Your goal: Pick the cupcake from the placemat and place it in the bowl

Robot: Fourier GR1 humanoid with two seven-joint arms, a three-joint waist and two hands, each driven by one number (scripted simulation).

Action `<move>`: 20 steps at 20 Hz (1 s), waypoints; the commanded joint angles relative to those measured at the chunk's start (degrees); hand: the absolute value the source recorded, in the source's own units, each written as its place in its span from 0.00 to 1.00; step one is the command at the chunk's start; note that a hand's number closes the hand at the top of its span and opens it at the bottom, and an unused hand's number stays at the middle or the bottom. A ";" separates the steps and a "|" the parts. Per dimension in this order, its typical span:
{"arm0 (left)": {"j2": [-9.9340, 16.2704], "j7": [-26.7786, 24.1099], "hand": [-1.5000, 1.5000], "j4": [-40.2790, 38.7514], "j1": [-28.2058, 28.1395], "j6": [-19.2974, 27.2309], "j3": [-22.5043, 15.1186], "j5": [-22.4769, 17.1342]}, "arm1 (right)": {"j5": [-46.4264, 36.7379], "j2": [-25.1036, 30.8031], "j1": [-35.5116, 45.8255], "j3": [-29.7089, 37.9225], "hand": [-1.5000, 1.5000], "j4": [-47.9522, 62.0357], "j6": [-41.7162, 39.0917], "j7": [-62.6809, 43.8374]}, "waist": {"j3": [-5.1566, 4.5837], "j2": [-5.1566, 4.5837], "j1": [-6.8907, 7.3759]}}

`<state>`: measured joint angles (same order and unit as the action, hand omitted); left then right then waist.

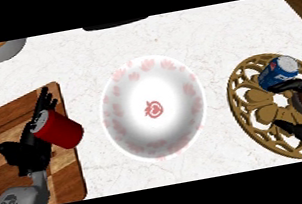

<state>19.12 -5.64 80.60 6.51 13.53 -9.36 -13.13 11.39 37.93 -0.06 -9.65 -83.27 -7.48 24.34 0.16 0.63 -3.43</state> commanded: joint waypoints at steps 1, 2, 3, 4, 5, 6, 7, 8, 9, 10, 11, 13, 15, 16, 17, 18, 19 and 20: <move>-1.31 2.35 0.50 2.58 0.14 -0.63 -2.03 -0.28 | 10.91 1.77 -5.39 7.85 0.00 0.99 -9.41 13.57 | 0.11 -0.18 0.69; -2.11 3.60 0.50 3.02 1.90 0.87 -2.73 0.79 | 11.77 2.62 -7.23 9.39 0.00 2.00 -11.80 17.66 | 0.13 -0.21 0.35; -3.12 2.78 0.50 3.14 0.70 0.60 -3.53 0.83 | 11.79 2.46 -7.43 10.81 0.00 3.26 -12.78 20.96 | 0.04 -0.34 1.40; -2.77 6.00 0.50 3.34 3.58 1.72 -3.42 1.69 | 10.97 4.37 -10.96 12.58 0.00 1.76 -13.54 23.63 | -0.03 -0.30 1.08; -3.58 6.71 0.50 4.90 3.57 2.20 -4.22 2.13 | 12.92 5.89 -9.25 15.18 0.00 2.87 -15.52 23.18 | -0.07 -0.37 1.98; -4.85 6.73 0.50 6.47 1.89 3.20 -6.35 3.59 | 12.14 7.11 -10.76 17.27 0.00 5.23 -16.75 26.73 | -0.06 -0.36 2.20; -3.67 5.62 0.50 6.14 0.47 1.43 -4.87 2.71 | 12.75 9.03 -13.13 19.34 0.00 -0.41 -15.38 22.91 | -0.17 -0.35 2.27; -4.19 7.10 0.50 6.99 1.81 2.18 -4.89 3.33 | 13.17 10.36 -11.38 21.38 0.00 3.73 -17.52 22.75 | -0.15 -0.47 2.74; -5.82 7.98 0.50 6.96 2.25 3.67 -6.84 4.81 | 12.19 12.30 -8.78 22.13 0.00 3.45 -15.57 19.51 | -0.16 -0.49 2.87; -3.62 5.91 0.50 5.26 1.44 0.29 -3.92 2.57 | 10.95 12.90 -12.71 23.17 0.00 0.78 -14.25 18.61 | -0.20 -0.47 2.57; -4.36 8.95 0.50 7.03 3.13 1.79 -4.15 2.69 | 10.71 14.98 -12.46 24.31 0.00 1.97 -14.39 16.78 | -0.19 -0.46 2.61; -4.70 8.23 0.50 3.99 4.01 1.38 -3.92 4.01 | 10.82 14.07 -9.92 23.41 0.00 -3.44 -10.64 7.96 | -0.23 -0.58 2.92; -2.78 7.33 0.50 8.08 0.18 -0.10 -3.16 3.04 | 12.87 18.66 -15.03 27.22 0.00 -4.54 -15.85 6.77 | -0.25 -0.40 2.69; -5.86 7.65 0.50 6.99 0.80 1.09 -5.34 4.12 | 14.37 20.40 -12.15 28.06 0.00 -0.94 -19.53 5.73 | -0.21 -0.55 3.03; -4.68 6.68 0.50 2.92 5.14 -0.79 -2.62 3.77 | 11.54 19.22 -10.64 26.44 0.00 -0.20 -18.42 5.06 | -0.20 -0.67 3.06; -4.73 8.02 0.50 8.05 1.97 0.72 -4.29 4.60 | 9.04 18.10 -10.82 22.85 0.00 -0.38 -17.43 3.38 | -0.18 -0.62 3.63; -6.16 7.62 0.50 6.51 2.03 1.69 -4.81 5.62 | 11.65 19.24 -12.04 24.70 0.00 -4.11 -18.33 -0.69 | -0.22 -0.55 3.12; -5.57 9.16 0.50 6.27 4.03 0.70 -4.39 4.63 | 9.24 21.66 -7.51 22.08 0.00 -0.08 -18.09 -2.90 | -0.20 -0.81 4.10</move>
<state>14.02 2.33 87.00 9.18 14.60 -13.71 -8.76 22.38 56.25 -10.85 14.32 -84.51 -24.45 28.51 -0.05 0.04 -0.21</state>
